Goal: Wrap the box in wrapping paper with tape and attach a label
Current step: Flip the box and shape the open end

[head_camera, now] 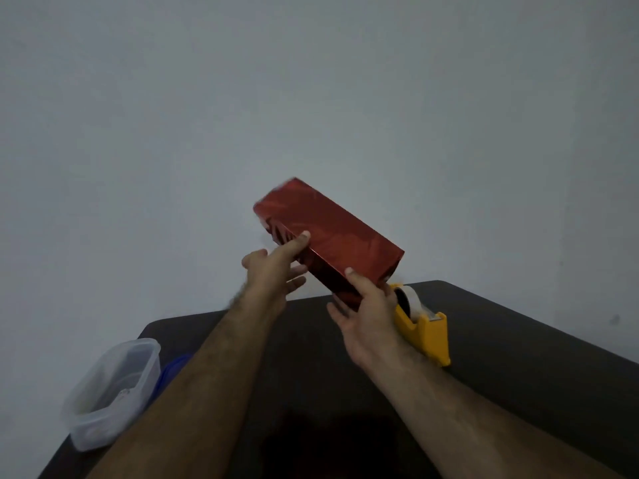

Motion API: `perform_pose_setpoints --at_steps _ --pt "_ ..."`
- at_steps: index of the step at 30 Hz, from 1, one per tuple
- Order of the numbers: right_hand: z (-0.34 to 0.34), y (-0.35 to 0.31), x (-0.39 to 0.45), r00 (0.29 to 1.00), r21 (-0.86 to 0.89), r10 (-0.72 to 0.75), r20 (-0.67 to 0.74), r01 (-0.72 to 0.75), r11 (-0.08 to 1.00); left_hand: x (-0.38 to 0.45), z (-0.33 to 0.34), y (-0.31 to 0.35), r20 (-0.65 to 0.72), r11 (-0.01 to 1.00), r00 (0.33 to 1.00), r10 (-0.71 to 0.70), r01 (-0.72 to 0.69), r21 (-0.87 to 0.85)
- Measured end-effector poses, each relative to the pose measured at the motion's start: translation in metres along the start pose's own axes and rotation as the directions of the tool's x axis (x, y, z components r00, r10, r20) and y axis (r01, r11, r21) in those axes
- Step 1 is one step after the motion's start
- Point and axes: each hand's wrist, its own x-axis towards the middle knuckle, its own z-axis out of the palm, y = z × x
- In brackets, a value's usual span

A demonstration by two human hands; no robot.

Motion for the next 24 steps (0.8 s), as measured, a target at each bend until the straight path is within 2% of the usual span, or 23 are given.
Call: perform_pose_setpoints --at_steps 2,4,7,10,14,18,20,22,24 --pt "-0.013 0.0 0.001 0.994 -0.168 0.026 0.109 -0.007 0.986 0.007 -0.009 0.0 0.031 0.998 0.998 0.055 -0.056 0.019" --pt "-0.027 -0.004 0.003 0.98 -0.312 -0.005 0.198 0.067 0.948 0.012 -0.017 -0.001 0.059 0.994 0.992 0.11 -0.109 -0.009" --pt "-0.045 -0.011 0.012 0.975 -0.432 -0.087 0.206 0.17 0.885 0.016 -0.029 -0.003 0.151 0.987 0.977 0.148 -0.138 -0.079" --pt "-0.051 -0.011 0.016 0.952 -0.527 -0.137 0.273 0.268 0.806 0.013 -0.033 -0.014 0.205 0.991 0.97 0.132 -0.137 0.009" --pt "-0.048 -0.007 0.021 0.916 -0.566 -0.139 0.376 0.346 0.749 0.009 -0.036 -0.029 0.346 0.983 0.931 0.118 -0.16 0.095" --pt "-0.03 -0.014 0.026 0.925 -0.483 -0.125 0.358 0.298 0.823 0.015 -0.051 -0.029 0.485 0.965 0.866 0.124 -0.22 0.146" --pt "-0.014 -0.024 0.033 0.913 -0.419 -0.183 0.365 0.337 0.843 0.018 -0.056 -0.026 0.526 0.951 0.844 0.106 -0.241 0.194" --pt "0.006 -0.034 0.044 0.877 -0.394 -0.293 0.381 0.441 0.807 0.017 -0.057 -0.021 0.542 0.93 0.835 0.093 -0.267 0.251" --pt "0.025 -0.048 0.051 0.797 -0.45 -0.4 0.453 0.592 0.668 0.015 -0.057 -0.015 0.531 0.903 0.843 0.087 -0.292 0.316"
